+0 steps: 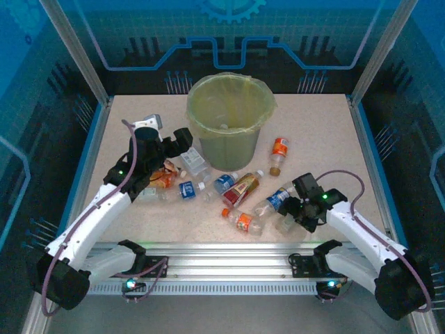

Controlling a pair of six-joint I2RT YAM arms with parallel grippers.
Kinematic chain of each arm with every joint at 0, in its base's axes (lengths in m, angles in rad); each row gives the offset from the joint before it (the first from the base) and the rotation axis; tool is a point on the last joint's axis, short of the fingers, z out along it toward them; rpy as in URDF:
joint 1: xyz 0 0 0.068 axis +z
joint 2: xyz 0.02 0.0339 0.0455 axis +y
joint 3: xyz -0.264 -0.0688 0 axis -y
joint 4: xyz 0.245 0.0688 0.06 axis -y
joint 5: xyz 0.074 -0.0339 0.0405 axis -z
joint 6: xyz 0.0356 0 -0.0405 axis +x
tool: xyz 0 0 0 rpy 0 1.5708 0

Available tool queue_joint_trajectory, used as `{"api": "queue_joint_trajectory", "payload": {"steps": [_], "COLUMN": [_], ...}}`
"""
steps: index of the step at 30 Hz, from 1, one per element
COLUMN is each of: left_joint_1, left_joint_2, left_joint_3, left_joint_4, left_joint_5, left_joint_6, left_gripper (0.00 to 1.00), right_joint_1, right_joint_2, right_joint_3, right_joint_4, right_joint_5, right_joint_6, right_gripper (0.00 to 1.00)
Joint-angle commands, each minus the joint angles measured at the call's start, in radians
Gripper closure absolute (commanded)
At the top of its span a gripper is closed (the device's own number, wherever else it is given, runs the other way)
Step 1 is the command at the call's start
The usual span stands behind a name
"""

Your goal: Put the plastic bottles in the bin

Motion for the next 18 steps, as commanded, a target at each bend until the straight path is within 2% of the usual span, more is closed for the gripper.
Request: {"api": "queue_joint_trajectory", "payload": {"steps": [1, 12, 18], "left_joint_1": [0.008, 0.008, 0.008], "left_joint_2": [-0.001, -0.005, -0.003], "left_joint_3": [-0.007, 0.001, 0.004], "left_joint_4": [0.023, 0.01, 0.008], "left_joint_5": [0.017, 0.015, 0.013], "left_joint_6": [-0.021, -0.022, -0.023], "left_gripper": [0.01, 0.01, 0.01], "right_joint_1": [-0.027, -0.089, -0.115], "right_joint_2": [0.007, 0.096, 0.183], "right_joint_3": [-0.029, -0.036, -0.013], "right_joint_4": [-0.011, 0.059, 0.085], "right_joint_5": [0.024, 0.029, 0.03], "right_joint_6": [-0.009, -0.064, -0.102], "right_gripper": [0.22, 0.23, 0.35]}}
